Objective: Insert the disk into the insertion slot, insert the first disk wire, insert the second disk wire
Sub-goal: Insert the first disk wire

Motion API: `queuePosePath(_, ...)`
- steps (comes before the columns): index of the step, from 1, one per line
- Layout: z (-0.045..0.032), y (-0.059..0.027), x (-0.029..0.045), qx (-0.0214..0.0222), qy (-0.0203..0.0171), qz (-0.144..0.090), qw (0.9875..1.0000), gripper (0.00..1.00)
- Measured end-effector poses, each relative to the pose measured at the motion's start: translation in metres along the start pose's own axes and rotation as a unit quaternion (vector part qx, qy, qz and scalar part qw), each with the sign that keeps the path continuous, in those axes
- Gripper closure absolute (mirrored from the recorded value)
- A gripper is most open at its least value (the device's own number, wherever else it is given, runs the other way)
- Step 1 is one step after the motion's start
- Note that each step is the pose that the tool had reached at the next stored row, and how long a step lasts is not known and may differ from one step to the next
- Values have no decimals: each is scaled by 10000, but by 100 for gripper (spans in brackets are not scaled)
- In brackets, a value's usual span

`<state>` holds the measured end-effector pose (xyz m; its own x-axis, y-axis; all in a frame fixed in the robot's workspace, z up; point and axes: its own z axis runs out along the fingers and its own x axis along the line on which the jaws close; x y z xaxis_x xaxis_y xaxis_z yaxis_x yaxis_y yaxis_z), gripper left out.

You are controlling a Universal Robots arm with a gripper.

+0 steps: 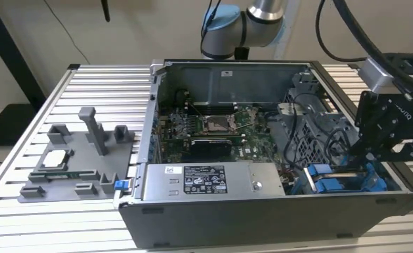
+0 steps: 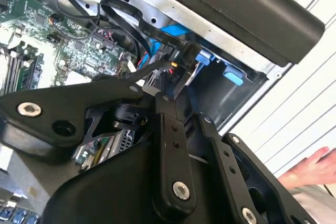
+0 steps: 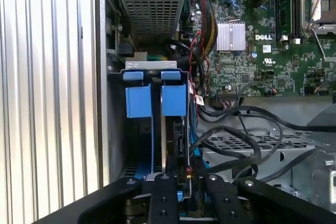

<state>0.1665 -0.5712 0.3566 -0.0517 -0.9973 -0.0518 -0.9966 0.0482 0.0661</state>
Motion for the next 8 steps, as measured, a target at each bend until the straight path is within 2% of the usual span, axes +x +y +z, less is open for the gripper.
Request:
queuePosePath(6,-155,11,-8,0,-1,2,10000,0)
queuePosePath(8,-180,12,-9,0,0,2,10000,0)
